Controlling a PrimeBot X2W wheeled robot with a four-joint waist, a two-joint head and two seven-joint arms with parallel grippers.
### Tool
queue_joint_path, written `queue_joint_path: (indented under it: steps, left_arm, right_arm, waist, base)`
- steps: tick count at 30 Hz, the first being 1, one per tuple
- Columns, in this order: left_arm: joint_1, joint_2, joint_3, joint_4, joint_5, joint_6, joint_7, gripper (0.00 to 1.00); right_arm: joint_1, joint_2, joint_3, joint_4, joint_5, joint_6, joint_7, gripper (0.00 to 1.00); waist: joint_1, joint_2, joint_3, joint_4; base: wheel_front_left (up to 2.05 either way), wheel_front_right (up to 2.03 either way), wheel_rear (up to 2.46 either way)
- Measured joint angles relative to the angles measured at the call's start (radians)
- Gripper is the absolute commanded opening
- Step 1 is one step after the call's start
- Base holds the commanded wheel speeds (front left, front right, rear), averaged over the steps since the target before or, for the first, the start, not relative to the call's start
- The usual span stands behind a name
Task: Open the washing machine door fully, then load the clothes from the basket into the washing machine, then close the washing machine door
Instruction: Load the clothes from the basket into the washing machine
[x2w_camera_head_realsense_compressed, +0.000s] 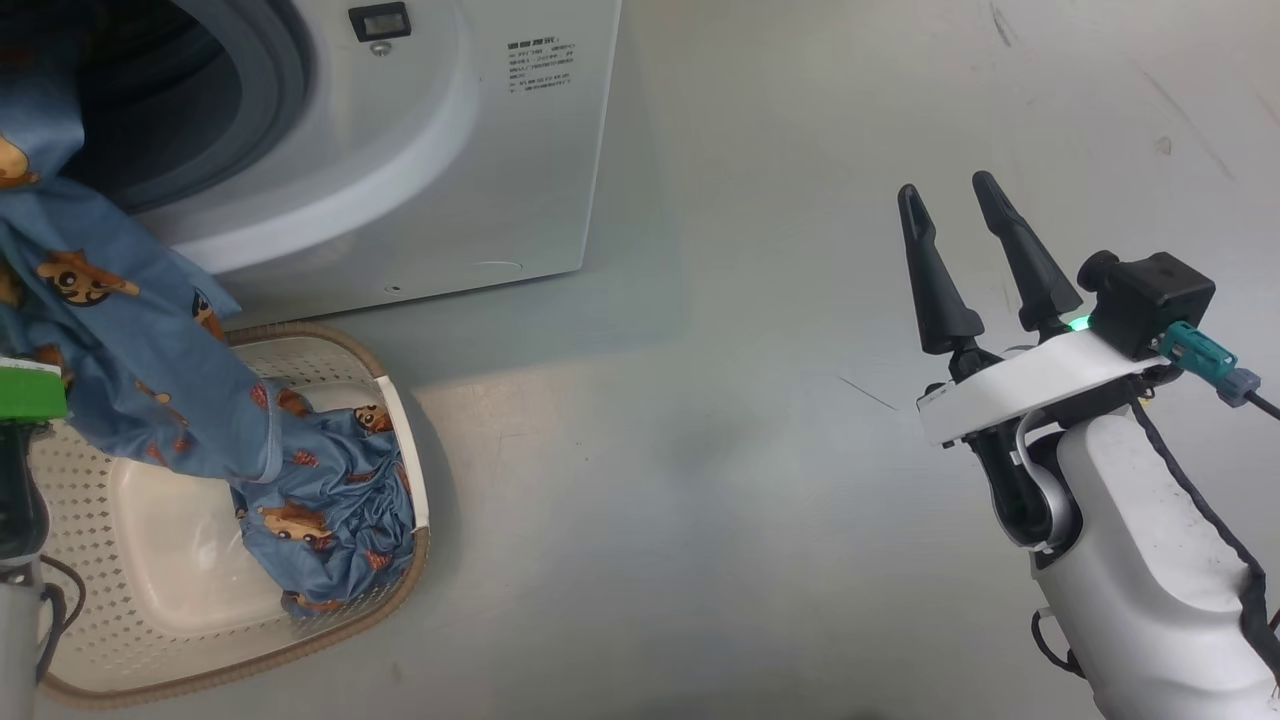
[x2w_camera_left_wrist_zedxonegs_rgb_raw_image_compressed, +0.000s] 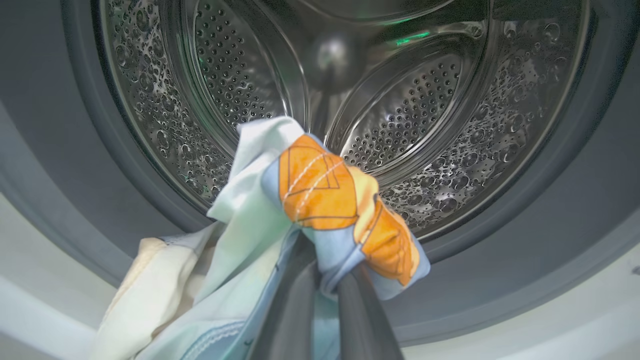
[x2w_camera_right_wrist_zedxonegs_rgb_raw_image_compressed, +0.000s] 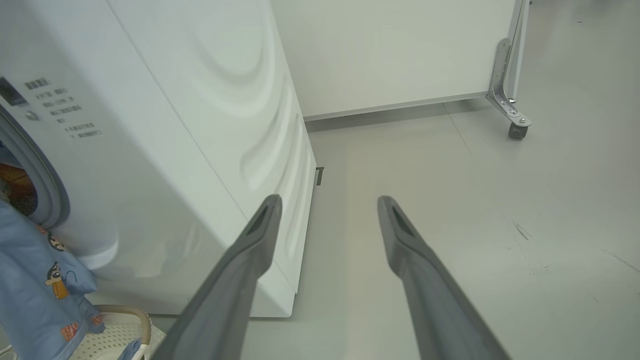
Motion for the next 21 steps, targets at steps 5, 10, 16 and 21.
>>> queue_joint_path:
  steps: [5, 10, 16, 21]
  left_arm:
    - [-0.025, 0.023, 0.0, -0.023, 0.036, 0.0, 0.0, 0.0]
    - [-0.098, 0.032, -0.004, -0.02, 0.036, 0.0, 0.0, 0.0]
    - [-0.174, 0.049, -0.022, 0.08, 0.034, 0.0, 0.068, 0.0]
    - [-0.249, 0.061, -0.018, 0.155, 0.021, 0.002, 0.125, 0.0]
  right_arm:
    - [0.0, 0.002, 0.019, -0.001, 0.002, 0.0, 0.0, 1.0]
    - [0.0, 0.006, 0.027, -0.002, 0.003, 0.0, 0.0, 1.0]
    - [-0.002, 0.008, 0.031, -0.008, 0.01, 0.0, 0.0, 1.0]
    - [-0.005, 0.024, 0.04, -0.01, 0.011, 0.0, 0.0, 1.0]
  waist:
    - [0.0, 0.0, 0.0, -0.01]
    - [0.0, 0.0, 0.005, -0.032]
    - [0.0, 0.0, 0.022, -0.059]
    - [0.0, 0.0, 0.042, -0.087]
  base:
    - [0.0, 0.0, 0.0]
    - [0.0, 0.0, 0.0]
    - [0.0, 0.0, 0.0]
    - [0.0, 0.0, 0.0]
